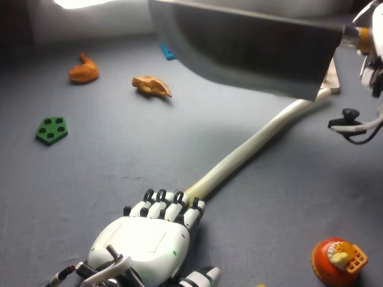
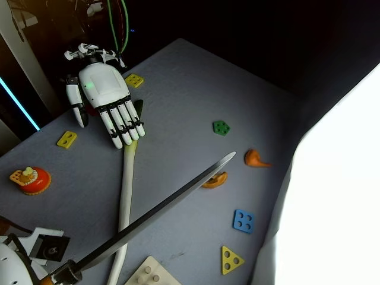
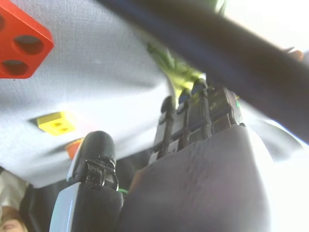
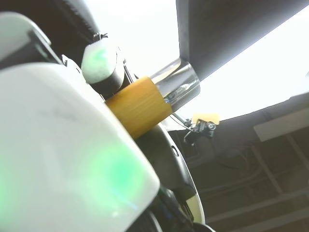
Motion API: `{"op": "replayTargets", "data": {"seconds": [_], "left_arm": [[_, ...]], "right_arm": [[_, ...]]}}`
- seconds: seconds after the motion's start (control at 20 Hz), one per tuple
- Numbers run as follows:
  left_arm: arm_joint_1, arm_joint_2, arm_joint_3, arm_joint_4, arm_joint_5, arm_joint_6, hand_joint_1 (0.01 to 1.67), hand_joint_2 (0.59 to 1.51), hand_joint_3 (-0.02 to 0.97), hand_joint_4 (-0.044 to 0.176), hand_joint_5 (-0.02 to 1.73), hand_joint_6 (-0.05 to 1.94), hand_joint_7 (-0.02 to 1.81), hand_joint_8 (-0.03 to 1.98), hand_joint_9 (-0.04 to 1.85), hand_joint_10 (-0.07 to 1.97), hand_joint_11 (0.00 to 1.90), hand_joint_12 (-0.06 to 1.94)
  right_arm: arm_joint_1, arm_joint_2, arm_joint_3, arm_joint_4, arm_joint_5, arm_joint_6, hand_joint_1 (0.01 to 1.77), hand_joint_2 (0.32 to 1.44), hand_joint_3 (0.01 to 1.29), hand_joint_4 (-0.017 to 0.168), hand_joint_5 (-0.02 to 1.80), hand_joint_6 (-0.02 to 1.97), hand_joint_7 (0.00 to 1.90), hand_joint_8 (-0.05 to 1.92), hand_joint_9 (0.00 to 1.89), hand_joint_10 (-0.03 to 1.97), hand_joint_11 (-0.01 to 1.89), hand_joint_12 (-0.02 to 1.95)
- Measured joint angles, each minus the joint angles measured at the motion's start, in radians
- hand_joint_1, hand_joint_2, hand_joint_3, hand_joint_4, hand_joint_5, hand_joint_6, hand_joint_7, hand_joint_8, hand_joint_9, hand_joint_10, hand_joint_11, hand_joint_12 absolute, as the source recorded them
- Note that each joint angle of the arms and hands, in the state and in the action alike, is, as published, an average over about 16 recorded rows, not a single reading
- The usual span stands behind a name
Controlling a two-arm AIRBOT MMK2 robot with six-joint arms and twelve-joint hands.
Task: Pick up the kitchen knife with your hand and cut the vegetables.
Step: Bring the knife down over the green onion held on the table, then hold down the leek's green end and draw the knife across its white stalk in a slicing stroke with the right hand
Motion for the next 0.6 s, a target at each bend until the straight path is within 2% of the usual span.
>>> {"op": "replayTargets", "data": {"seconds": [0.6], "left_arm": [[-0.001, 0.0, 0.0, 0.003, 0.0, 0.0, 0.21, 1.409, 0.016, 0.002, 0.1, 0.02, 0.04, -0.01, 0.04, -0.01, 0.02, 0.08]], "right_arm": [[-0.077, -0.021, -0.047, -0.072, 0.007, 0.004, 1.58, 0.63, 0.96, 0.165, 1.32, 1.91, 1.5, 1.75, 1.54, 1.79, 1.57, 1.81]]}}
